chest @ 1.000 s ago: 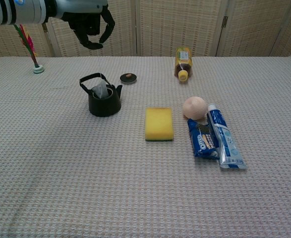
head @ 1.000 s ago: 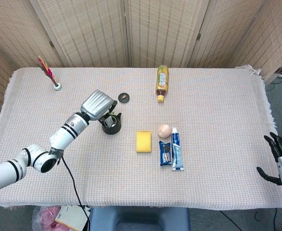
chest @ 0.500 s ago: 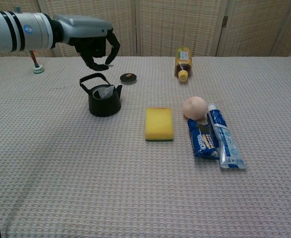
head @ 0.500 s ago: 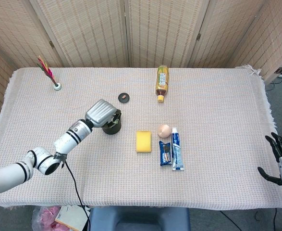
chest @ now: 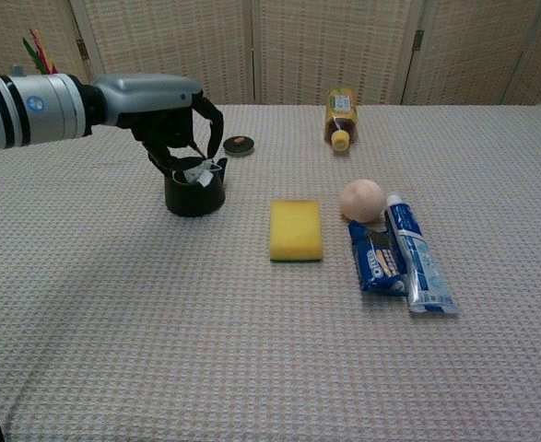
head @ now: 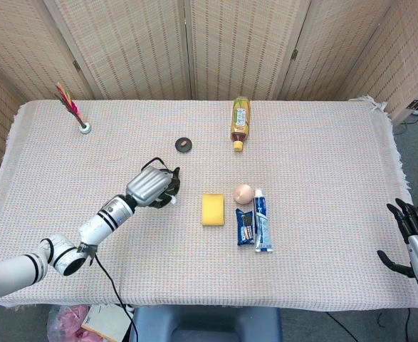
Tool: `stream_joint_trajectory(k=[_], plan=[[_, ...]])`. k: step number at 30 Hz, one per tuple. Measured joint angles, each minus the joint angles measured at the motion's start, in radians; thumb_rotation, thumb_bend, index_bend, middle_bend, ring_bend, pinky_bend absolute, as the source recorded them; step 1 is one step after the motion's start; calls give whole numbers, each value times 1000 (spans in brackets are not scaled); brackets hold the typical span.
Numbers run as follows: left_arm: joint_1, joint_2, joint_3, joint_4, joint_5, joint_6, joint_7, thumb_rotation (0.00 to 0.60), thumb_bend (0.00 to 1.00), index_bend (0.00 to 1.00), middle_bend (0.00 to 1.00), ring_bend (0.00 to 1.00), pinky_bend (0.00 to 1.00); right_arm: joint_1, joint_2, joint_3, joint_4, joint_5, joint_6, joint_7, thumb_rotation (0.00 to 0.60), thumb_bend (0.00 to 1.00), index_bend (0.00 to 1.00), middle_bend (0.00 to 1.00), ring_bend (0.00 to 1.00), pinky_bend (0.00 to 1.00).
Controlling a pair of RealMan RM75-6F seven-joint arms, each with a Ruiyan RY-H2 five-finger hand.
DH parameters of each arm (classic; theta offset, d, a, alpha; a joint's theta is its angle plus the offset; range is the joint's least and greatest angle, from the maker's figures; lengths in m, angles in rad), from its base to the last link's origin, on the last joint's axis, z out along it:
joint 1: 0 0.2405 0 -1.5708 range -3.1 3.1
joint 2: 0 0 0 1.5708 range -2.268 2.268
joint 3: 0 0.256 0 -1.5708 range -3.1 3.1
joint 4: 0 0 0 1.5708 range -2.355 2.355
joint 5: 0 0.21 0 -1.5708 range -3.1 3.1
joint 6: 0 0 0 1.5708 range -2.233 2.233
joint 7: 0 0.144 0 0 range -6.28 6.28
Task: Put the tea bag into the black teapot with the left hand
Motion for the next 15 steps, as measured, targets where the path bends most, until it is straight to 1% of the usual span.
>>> stream_joint_trajectory(k=[1, 2, 3, 6, 7, 11, 15], plan=[[2, -2, 1, -8, 0, 3, 5, 600, 390, 431, 1000, 1000, 1000, -2, 0, 0, 0, -3, 6, 1, 600, 182, 0, 0, 0, 0], [4, -3, 2, -15, 1, 6, 13, 600, 363, 379, 1000, 1000, 1000, -5, 0, -1, 0, -6, 12, 3, 600, 182, 0, 0, 0, 0], [6, -5, 4, -23, 1, 8, 24, 600, 325, 283, 1000, 1000, 1000, -7, 1, -1, 0, -8, 15, 4, 600, 182, 0, 0, 0, 0], [8, -9, 6, -44, -4, 9, 63, 600, 260, 78, 1000, 1000, 1000, -8, 2, -3, 1, -13, 17, 6, 600, 182, 0, 0, 0, 0], [8, -11, 5, -52, -8, 8, 76, 600, 254, 55, 1000, 1000, 1000, -9, 3, -4, 1, -17, 19, 7, 600, 182, 0, 0, 0, 0], [12, -8, 2, -98, -29, 8, 120, 600, 252, 46, 1000, 1000, 1000, -17, 6, -7, 2, -29, 39, 18, 600, 184, 0, 0, 0, 0], [24, 25, 0, -162, -51, 12, 156, 600, 252, 27, 1000, 1000, 1000, -22, 8, -11, 6, -43, 48, 28, 600, 185, 0, 0, 0, 0]])
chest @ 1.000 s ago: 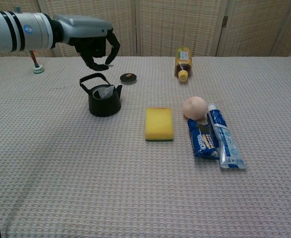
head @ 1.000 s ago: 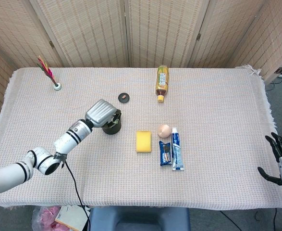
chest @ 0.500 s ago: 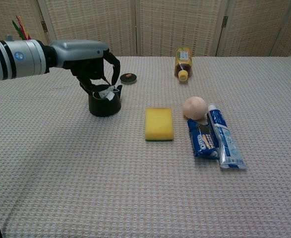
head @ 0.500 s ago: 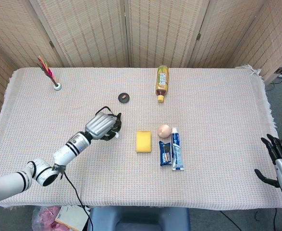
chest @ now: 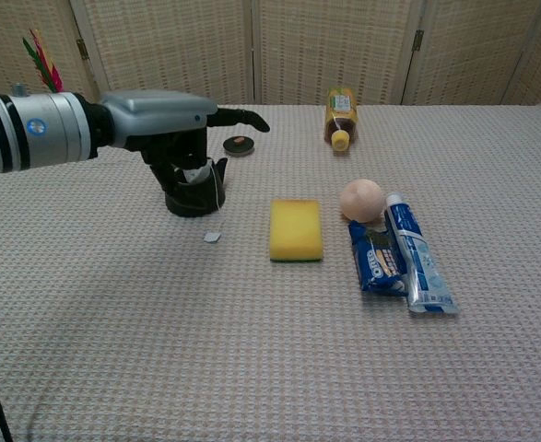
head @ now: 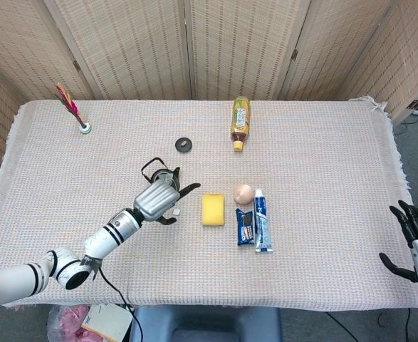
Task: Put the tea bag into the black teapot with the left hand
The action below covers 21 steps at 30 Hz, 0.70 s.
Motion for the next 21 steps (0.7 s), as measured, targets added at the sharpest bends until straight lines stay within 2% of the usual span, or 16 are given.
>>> stream_joint_trajectory(k=[2, 4, 7, 9, 12, 21], plan=[[7, 25, -3, -37, -21, -3, 2, 600, 257, 5, 1000, 1000, 1000, -1, 1, -2, 1, -6, 3, 2, 600, 186, 0, 0, 0, 0], [15, 61, -7, -86, -56, -16, -9, 600, 343, 0, 1000, 1000, 1000, -2, 1, -4, 2, -12, 6, 4, 600, 185, 0, 0, 0, 0], [26, 114, -11, -136, -110, -53, -51, 600, 622, 0, 1000, 1000, 1000, -3, 1, -6, 1, -19, 10, 4, 600, 185, 0, 0, 0, 0], [30, 133, -13, -148, -142, -89, -79, 600, 720, 0, 1000, 1000, 1000, -3, 0, -8, 0, -26, 13, 2, 600, 185, 0, 0, 0, 0], [25, 150, -13, -150, -184, -147, -99, 600, 766, 0, 1000, 1000, 1000, -5, -2, -11, -3, -37, 19, -4, 600, 186, 0, 0, 0, 0], [-34, 154, 15, -99, -351, -255, -30, 600, 773, 0, 1000, 1000, 1000, 2, -3, -11, -4, -32, 3, -9, 600, 186, 0, 0, 0, 0]])
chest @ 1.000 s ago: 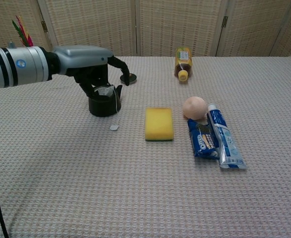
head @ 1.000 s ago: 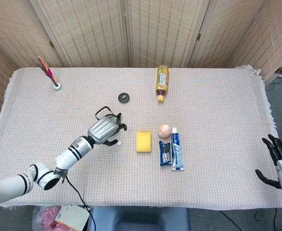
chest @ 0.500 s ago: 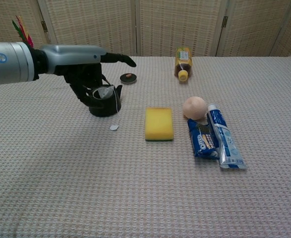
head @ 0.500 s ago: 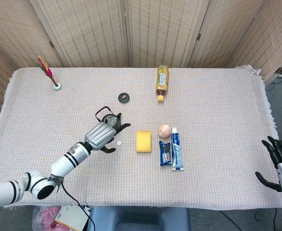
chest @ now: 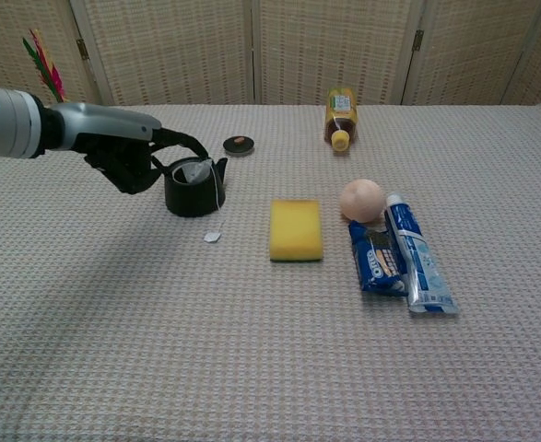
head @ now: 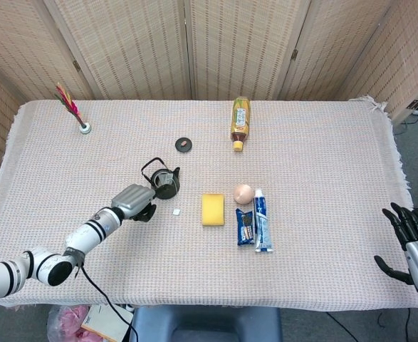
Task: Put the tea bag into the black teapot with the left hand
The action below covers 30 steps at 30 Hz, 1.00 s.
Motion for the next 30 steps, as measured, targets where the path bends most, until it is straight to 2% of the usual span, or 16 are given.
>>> stream_joint_trajectory(k=[9, 30], plan=[[-65, -39, 31, 70, -139, -41, 67, 600, 773, 0, 1000, 1000, 1000, 4, 1, 2, 1, 7, -9, 2, 600, 186, 0, 0, 0, 0], [-116, -98, 54, 122, -187, -48, 105, 600, 772, 0, 1000, 1000, 1000, 5, 2, 5, 2, 16, -11, 3, 600, 186, 0, 0, 0, 0]])
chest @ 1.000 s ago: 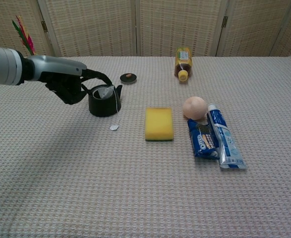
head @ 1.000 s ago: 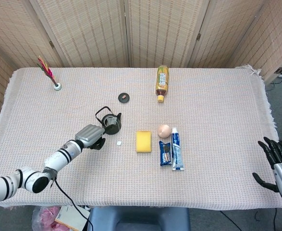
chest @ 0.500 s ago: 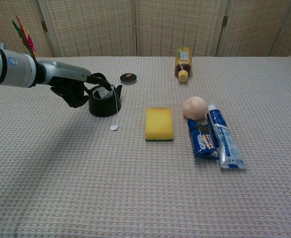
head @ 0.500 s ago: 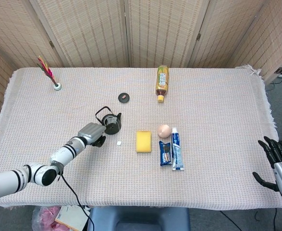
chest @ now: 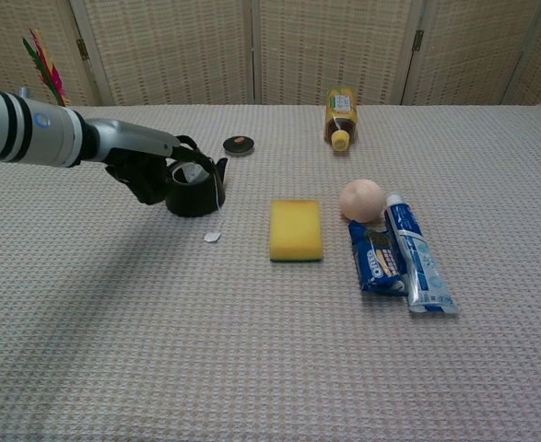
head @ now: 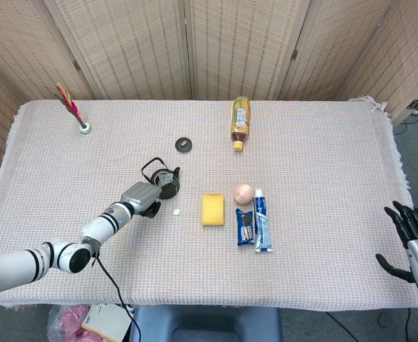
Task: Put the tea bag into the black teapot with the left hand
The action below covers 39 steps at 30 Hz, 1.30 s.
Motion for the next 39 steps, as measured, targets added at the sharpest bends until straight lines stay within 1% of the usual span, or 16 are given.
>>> stream_joint_trajectory(k=[7, 13, 26, 35, 39], plan=[[0, -11, 2, 31, 6, -13, -14, 600, 773, 0, 1000, 1000, 1000, 0, -1, 1, 0, 3, 1, -4, 600, 186, 0, 0, 0, 0], [13, -18, -1, 76, 18, -39, -53, 600, 772, 0, 1000, 1000, 1000, 3, -4, 3, -2, 11, -10, -14, 600, 185, 0, 0, 0, 0], [40, -36, -15, 141, 95, -71, -111, 600, 772, 0, 1000, 1000, 1000, 8, -6, 9, -6, 29, -23, -25, 600, 185, 0, 0, 0, 0], [51, -67, -18, 188, 130, -89, -139, 600, 772, 0, 1000, 1000, 1000, 6, -7, 7, -7, 24, -18, -27, 600, 186, 0, 0, 0, 0], [56, -87, -22, 227, 155, -108, -159, 600, 772, 0, 1000, 1000, 1000, 5, -8, 8, -6, 28, -17, -28, 600, 186, 0, 0, 0, 0]])
